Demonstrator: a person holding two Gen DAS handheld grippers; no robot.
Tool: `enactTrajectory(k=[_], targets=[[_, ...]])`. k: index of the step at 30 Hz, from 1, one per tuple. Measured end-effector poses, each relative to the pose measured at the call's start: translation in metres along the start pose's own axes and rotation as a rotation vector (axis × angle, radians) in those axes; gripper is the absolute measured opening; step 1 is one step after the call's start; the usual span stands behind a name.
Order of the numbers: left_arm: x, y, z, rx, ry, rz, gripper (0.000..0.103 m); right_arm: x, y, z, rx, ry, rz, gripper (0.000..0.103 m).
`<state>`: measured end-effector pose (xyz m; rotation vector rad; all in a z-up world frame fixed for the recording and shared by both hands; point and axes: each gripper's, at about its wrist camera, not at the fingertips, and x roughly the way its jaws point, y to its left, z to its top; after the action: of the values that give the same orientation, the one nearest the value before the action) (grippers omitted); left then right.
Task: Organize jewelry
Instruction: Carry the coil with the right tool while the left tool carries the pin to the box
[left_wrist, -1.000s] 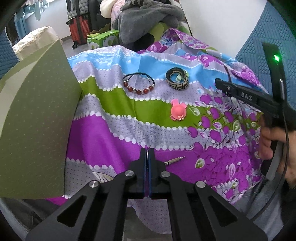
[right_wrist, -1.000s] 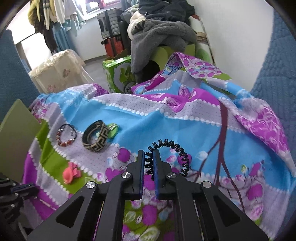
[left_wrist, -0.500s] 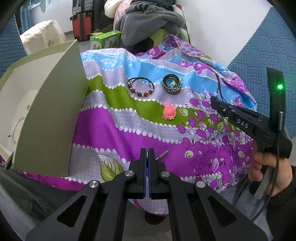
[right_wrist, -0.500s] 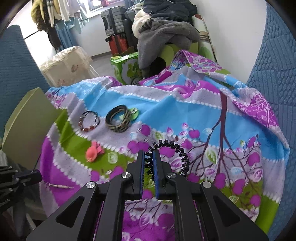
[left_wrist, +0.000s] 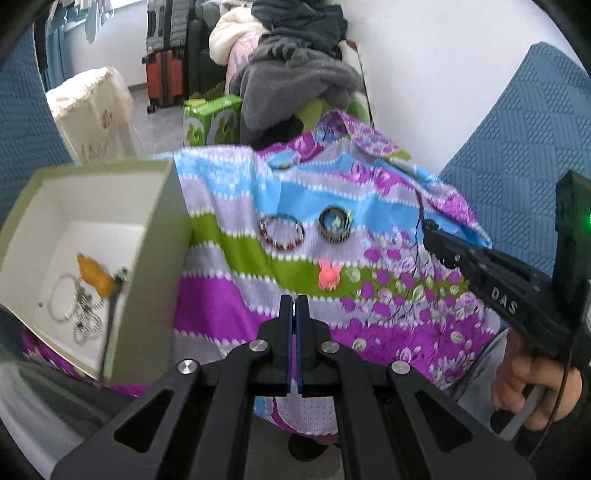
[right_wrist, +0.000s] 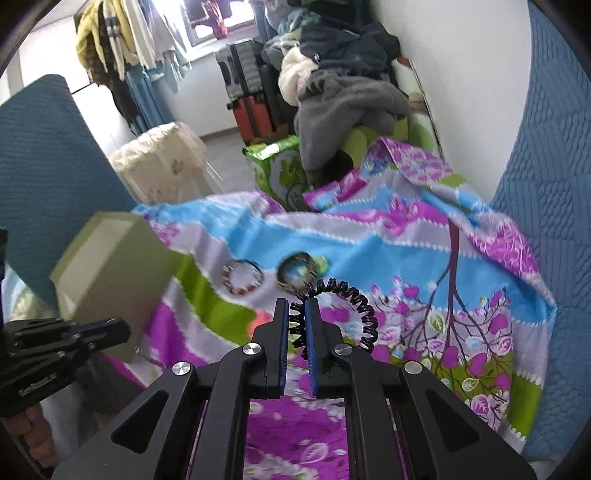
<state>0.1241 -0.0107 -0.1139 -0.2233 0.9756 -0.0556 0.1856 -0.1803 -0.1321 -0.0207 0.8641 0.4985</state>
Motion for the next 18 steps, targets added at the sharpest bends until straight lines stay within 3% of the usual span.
enactTrajectory(k=[18], targets=[[-0.090,0.036,0.073,0.009,-0.186,0.049,0.000,-0.068,0.095,0.093,-0.071,-0.160,0.091,0.007]])
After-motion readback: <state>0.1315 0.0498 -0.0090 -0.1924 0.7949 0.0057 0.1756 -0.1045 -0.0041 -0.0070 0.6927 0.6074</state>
